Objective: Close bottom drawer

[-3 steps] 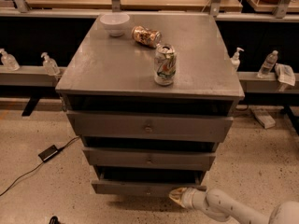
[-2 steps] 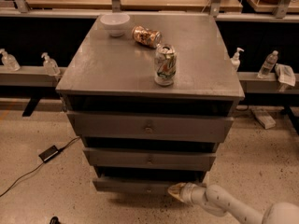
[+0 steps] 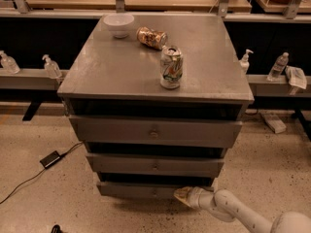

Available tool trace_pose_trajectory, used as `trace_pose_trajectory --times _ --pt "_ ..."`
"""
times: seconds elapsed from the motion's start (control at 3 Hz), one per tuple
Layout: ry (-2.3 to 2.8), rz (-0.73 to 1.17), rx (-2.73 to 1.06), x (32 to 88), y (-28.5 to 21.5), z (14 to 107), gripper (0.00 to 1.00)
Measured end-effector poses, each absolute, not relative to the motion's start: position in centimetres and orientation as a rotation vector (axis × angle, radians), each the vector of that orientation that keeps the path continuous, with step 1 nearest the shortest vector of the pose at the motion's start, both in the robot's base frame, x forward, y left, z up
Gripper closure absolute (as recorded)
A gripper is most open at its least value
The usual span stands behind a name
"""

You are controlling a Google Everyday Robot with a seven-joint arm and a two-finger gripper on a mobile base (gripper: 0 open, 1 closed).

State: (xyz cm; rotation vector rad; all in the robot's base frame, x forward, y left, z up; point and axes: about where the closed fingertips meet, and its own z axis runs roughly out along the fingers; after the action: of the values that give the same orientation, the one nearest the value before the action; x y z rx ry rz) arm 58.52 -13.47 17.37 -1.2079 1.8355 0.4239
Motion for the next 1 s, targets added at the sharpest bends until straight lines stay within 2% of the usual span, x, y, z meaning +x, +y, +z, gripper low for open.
trace_pose_trajectory --times 1.0 --pt "1.705 0.516 -1.106 60.68 -13.73 17.26 1.0"
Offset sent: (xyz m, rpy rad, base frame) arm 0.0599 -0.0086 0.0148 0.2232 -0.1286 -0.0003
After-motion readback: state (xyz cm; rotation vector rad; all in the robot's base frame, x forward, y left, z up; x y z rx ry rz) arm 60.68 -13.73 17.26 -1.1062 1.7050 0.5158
